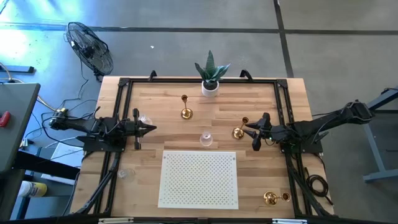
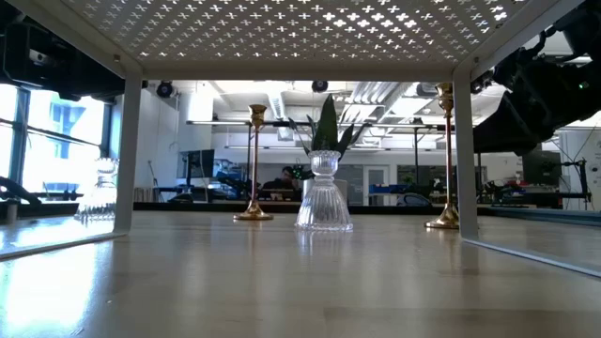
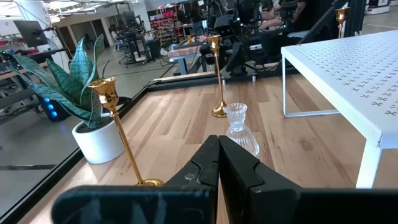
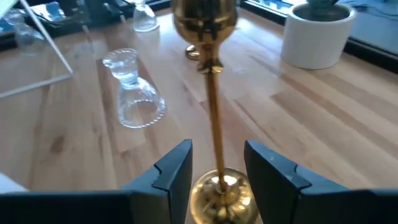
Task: Pick & Place candle stick holders
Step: Put the middle candle holder on the shelf
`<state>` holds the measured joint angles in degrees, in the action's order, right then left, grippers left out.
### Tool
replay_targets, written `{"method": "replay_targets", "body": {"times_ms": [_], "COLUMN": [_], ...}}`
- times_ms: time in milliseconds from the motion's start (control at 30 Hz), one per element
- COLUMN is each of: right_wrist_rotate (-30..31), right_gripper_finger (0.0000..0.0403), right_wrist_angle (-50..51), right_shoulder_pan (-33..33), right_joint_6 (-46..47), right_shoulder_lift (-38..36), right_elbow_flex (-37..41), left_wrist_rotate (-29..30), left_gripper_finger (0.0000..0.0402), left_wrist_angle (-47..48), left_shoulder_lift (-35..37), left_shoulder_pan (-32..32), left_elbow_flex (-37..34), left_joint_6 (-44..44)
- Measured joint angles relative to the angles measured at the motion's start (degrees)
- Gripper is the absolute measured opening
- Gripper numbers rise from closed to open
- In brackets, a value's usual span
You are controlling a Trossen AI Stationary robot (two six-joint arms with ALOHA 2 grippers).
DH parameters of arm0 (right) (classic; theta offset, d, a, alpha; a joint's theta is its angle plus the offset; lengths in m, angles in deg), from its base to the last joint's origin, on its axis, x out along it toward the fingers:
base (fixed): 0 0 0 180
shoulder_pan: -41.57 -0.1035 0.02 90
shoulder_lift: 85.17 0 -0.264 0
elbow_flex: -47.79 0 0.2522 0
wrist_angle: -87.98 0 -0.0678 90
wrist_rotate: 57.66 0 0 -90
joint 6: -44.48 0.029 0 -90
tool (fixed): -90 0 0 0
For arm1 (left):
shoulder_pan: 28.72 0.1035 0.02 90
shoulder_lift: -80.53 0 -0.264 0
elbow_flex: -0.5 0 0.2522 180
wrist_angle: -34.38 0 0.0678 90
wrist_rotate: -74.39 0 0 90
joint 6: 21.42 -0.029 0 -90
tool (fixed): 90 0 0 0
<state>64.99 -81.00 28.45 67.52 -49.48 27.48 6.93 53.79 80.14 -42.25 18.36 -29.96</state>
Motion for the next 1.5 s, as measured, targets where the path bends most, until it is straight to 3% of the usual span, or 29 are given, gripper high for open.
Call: {"method": "replay_targets", "body": {"times_ms": [1500], "right_wrist_rotate": [1.04], "right_gripper_finger": [0.0138], "right_wrist_angle": [-4.42], "right_shoulder_pan": [0.02], "right_joint_6": [-3.03], "right_shoulder_lift": [0.0], "right_elbow_flex": [-0.01], "left_wrist_rotate": [-0.01], "left_gripper_finger": [0.0001], "left_wrist_angle": [0.0], "left_shoulder_lift": [0.01], "left_shoulder_pan": [0.0], "left_elbow_flex": [0.0], "left_joint_6": [0.01]}}
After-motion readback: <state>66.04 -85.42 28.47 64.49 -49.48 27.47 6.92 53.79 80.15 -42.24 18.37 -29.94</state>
